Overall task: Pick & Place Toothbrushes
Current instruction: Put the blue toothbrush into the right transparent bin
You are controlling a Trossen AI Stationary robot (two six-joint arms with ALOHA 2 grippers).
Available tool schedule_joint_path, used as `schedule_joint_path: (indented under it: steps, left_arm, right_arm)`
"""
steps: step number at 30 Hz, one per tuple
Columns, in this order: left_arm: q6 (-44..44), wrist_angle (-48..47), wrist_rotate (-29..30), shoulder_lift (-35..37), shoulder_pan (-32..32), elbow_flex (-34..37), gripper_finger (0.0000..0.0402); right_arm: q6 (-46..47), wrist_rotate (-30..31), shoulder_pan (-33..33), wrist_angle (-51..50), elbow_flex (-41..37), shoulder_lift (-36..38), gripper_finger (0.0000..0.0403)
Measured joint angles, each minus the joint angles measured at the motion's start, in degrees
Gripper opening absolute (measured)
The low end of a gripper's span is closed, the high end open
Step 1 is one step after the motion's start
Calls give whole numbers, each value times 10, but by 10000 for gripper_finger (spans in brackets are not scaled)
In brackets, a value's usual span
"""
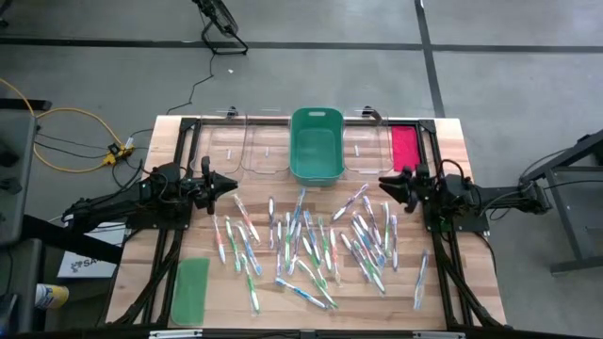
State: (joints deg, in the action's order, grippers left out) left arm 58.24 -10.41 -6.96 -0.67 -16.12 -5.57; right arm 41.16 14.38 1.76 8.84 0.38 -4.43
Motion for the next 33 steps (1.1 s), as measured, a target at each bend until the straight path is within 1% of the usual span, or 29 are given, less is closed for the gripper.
schedule_joint_path:
  steps: [4, 9, 14, 19, 23, 28, 33]
  left_arm:
    - [0, 0, 0, 0, 0, 0, 55]
    - [0, 0, 0, 0, 0, 0, 55]
    - [0, 0, 0, 0, 0, 0, 55]
    - [0, 0, 0, 0, 0, 0, 55]
    - [0, 0, 0, 0, 0, 0, 55]
    - [0, 0, 0, 0, 0, 0, 55]
    - [0, 0, 0, 0, 0, 0, 55]
  right_arm:
    - [87, -21, 0, 0, 1, 0, 160]
    - [152, -35, 18, -9, 30, -12, 160]
    - [230, -25, 61, -95, 98, -57, 160]
    - [351, -34, 117, -243, 195, -146, 160]
    - [440, -65, 163, -347, 265, -236, 160]
    - [558, -128, 219, -403, 319, -350, 160]
    - [690, -198, 281, -419, 337, -452, 160]
